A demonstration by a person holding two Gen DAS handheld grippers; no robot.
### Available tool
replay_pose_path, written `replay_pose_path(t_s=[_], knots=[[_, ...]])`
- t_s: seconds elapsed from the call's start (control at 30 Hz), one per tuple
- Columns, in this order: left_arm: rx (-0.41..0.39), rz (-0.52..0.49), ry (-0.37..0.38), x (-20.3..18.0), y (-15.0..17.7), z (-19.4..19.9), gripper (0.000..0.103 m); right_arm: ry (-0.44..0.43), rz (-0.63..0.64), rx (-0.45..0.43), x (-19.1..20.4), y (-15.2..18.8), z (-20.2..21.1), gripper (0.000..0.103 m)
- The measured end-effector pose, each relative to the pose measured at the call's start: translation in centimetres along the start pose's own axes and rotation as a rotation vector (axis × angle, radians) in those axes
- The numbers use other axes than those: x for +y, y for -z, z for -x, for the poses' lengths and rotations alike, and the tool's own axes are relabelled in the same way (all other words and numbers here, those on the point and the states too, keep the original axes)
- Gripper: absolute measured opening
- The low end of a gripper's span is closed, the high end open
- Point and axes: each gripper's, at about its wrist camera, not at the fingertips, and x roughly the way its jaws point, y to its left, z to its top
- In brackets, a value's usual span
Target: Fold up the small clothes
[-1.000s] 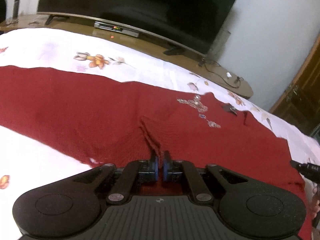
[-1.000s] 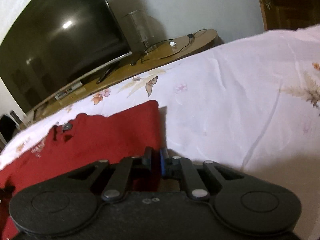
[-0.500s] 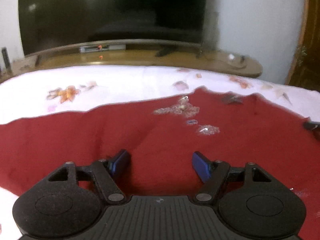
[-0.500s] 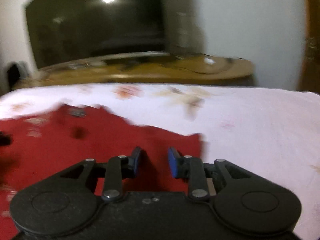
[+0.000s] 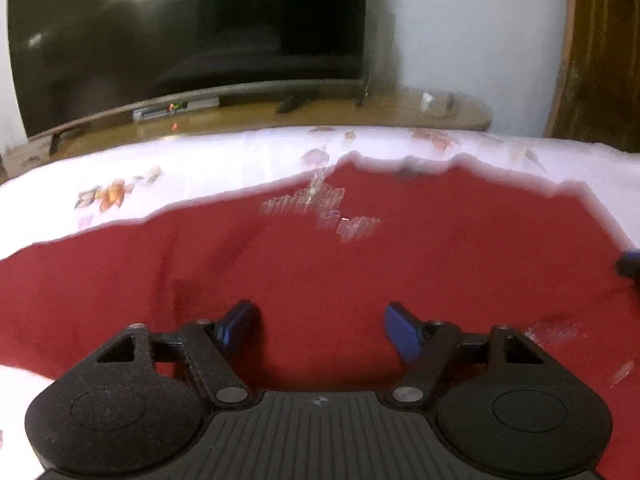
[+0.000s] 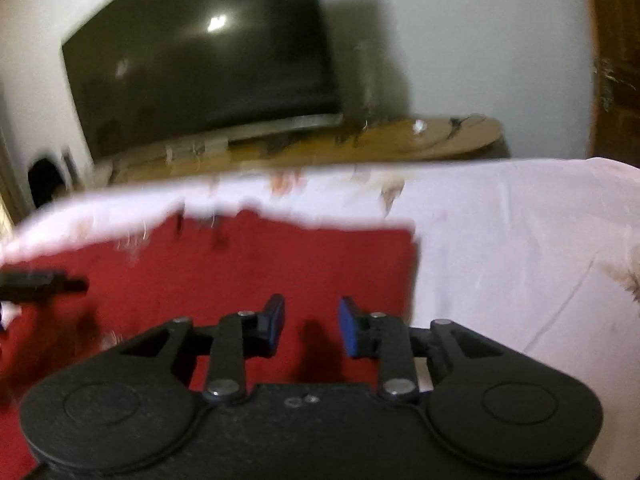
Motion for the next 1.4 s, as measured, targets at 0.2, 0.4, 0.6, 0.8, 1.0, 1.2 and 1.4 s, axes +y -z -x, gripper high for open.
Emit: replay_pose_path(t_s=[0.2,0.4,0.6,0.8,1.0,1.2,1.4], knots=[[0.021,0.065,-0.065,3.2,0.7,1.9,0.088,0.069,-0.049,0.012,-0.3,0.8,1.2,0.029],[-0.029,0.271,-0.146,11.6,5.1,6.8,0.088,0.082,-0.157,-0.014,1.1,3.1,5.1,0.036],[-0.078,0.722,-0.115,26.2,10.2,9.9,0.088,0.128,-0.238,0.017,2.1,5.3,7.7,0.044],[-0.185,1.109,-0.131,37.1,13.2,11.3,0.088,0.142,-0.260,0.018,4.5,4.9,8.6,0.045],[-0.216,1.173,-0.077,42.6,13.2,9.5,0.088,0.135,-0.195,-0.009,8.7,3.7,9.8,0.048],[-0.160,1.075,-0.134,44.5,10.6,6.8,0.071,0.158,-0.191,-0.025,10.4,3.1,10.8,0.049],[-0.046,0.895,-0.288,45.2,9.0,7.0,0.006,0.183,-0.225,-0.030,9.7,2.9,11.0,0.049]])
